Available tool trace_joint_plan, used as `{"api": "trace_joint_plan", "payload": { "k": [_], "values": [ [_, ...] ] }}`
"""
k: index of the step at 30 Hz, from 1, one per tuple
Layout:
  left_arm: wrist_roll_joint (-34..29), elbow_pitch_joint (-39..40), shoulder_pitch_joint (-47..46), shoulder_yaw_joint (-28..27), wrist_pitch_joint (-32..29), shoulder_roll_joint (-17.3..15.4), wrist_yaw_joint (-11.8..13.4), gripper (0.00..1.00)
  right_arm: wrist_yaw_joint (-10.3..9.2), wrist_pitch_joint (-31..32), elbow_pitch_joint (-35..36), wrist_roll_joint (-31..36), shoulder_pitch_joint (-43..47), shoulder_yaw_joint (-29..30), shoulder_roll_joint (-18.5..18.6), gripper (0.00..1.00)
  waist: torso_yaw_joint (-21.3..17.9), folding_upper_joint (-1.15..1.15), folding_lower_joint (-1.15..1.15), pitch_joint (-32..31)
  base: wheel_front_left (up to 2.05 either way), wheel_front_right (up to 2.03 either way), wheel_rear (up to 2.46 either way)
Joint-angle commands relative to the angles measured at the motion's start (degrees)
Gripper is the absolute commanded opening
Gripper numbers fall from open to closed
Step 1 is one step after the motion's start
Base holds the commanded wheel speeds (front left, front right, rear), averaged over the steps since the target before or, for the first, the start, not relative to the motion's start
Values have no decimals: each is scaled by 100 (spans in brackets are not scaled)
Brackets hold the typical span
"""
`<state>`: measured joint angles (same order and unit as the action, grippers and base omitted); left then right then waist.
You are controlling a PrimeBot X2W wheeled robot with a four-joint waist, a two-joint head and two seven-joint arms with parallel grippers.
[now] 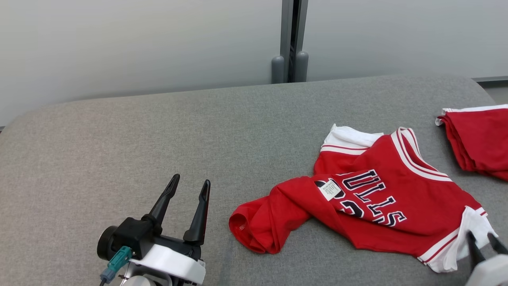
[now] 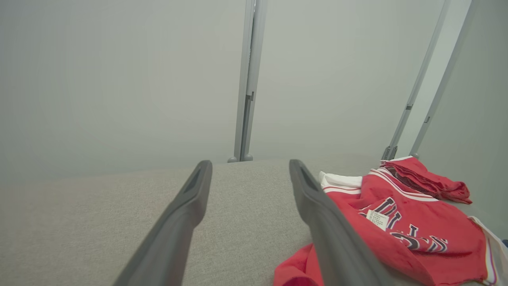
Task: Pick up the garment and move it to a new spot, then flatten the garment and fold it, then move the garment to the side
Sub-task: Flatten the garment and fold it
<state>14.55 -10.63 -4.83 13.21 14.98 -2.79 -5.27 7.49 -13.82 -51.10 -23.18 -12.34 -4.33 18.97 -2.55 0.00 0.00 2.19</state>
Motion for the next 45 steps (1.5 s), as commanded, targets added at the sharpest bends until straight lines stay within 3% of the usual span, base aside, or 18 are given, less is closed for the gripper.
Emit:
{"api": "trace_joint_plan", "payload": {
  "k": [1, 5, 13, 19, 26, 30, 40, 45],
  "values": [
    [-19, 0, 38, -16, 21, -25, -9, 100, 0, -69, 58, -17, -95, 16, -23, 100, 12, 0, 0, -36, 0, 0, 0],
    [-13, 17, 76, -29, 21, -24, -7, 100, -1, -142, 573, -36, -287, 84, -58, 100, 31, 0, 0, -104, 0, 0, 0],
    [-34, 156, 101, -75, 20, -24, 28, 100, 0, -138, 2575, 235, -188, 106, -318, 100, 68, 0, 0, -148, 0, 0, 0],
    [-31, 264, 176, -147, 20, -22, 95, 100, -1, -140, 3071, 432, -51, -88, -689, 100, 170, 0, 0, -128, 0, 0, 0],
    [-90, 257, 191, -164, 20, -24, 60, 100, -1, -141, 2983, 503, -102, -177, -721, 100, 321, 0, 0, -65, 0, 0, 0],
    [-105, 257, 80, -119, 20, -23, 27, 100, -1, -141, 2701, 583, -404, -391, -540, 100, 419, 0, 0, 185, 0, 0, 0],
    [24, 185, -403, 245, 21, -21, 9, 100, -1, 370, 672, 211, -2302, -1458, 133, 100, 1015, 0, 0, 1044, 0, 0, 0],
    [109, 158, -510, 412, 21, -22, 61, 100, -1, 900, 76, -442, -2932, -2174, 511, 100, 1377, 0, 0, 1231, 0, 0, 0]
  ]
}}
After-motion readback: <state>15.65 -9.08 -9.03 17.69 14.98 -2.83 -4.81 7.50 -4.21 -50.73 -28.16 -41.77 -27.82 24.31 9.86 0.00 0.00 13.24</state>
